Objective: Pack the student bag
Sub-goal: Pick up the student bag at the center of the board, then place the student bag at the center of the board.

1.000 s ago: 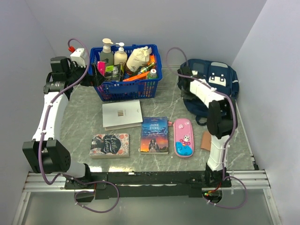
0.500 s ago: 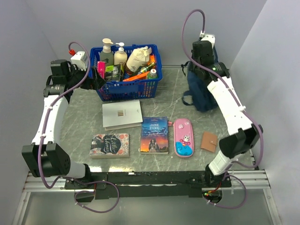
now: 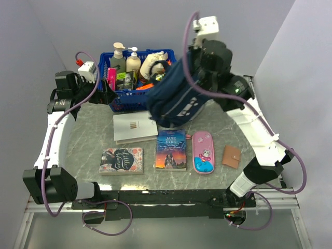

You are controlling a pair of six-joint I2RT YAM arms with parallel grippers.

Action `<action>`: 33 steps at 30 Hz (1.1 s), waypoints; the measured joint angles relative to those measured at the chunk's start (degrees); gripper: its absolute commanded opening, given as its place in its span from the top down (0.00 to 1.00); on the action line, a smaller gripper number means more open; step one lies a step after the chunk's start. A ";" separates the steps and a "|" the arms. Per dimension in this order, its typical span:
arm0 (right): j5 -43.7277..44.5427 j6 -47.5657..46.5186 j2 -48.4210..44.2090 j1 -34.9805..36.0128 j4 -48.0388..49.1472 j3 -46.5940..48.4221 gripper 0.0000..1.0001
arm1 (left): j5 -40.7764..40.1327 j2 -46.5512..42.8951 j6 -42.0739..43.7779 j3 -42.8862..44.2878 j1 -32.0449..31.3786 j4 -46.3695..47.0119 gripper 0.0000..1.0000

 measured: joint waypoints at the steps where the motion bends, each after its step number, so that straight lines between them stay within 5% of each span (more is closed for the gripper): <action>1: 0.94 -2.12 -0.04 1.79 1.46 0.00 1.00 | 0.00 -0.24 0.02 -0.07 0.00 -0.15 0.04; 9: 8.70 -20.13 0.02 14.93 13.11 3.37 1.00 | -0.37 -1.88 0.04 -0.15 0.00 -0.70 0.04; 18: -0.39 -20.70 -2.08 22.99 4.92 14.78 1.00 | 3.23 -0.11 -5.68 4.63 9.29 -1.51 0.04; 28: -20.39 -8.20 1.27 32.06 -17.55 3.76 1.00 | 6.86 1.79 -6.97 8.59 14.19 -2.01 0.04; 33: -28.22 -3.58 6.82 38.66 -12.55 -12.35 0.97 | 9.01 0.83 -4.22 8.59 14.19 -3.50 0.04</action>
